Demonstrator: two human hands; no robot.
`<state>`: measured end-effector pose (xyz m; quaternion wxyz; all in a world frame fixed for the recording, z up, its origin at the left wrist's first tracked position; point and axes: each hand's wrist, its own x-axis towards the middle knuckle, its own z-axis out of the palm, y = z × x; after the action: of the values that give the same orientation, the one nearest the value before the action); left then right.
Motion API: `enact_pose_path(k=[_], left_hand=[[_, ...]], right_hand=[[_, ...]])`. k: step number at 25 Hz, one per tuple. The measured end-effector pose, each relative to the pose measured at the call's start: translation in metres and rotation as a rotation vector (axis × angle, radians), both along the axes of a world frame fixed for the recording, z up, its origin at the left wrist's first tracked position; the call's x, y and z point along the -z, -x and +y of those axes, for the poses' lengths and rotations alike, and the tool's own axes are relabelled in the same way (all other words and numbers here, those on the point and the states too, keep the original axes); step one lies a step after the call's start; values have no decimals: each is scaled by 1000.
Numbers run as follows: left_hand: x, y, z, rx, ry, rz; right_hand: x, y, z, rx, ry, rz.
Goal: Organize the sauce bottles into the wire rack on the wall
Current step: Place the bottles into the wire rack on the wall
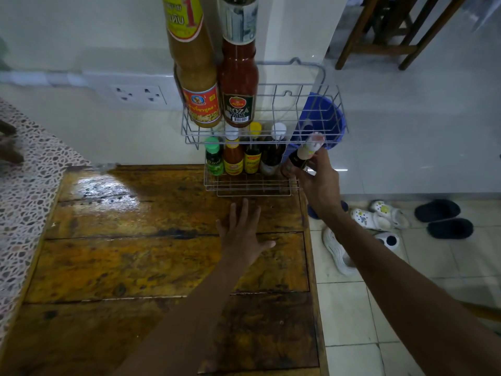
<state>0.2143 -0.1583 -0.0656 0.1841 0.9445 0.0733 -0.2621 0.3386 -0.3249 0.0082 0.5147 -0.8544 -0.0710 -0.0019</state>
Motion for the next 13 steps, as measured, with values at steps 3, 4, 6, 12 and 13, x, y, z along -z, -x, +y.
enact_pose_path(k=[3,4,6,12,13], left_hand=[[2,1,0,3,-6,-11],[3,1,0,3,-4,-15],[4,1,0,2,-3,-20],[3,2,-1,4,-10,-5],[3,2,-1,5,-9,-6]], right_hand=[[4,-8,2,-12,28,3],[4,-11,2,-16,37,-2],[4,-17,4,-46,56,-9],[5,-35,12,-68,127,-4],[5,-37,13,-80,141,-15]])
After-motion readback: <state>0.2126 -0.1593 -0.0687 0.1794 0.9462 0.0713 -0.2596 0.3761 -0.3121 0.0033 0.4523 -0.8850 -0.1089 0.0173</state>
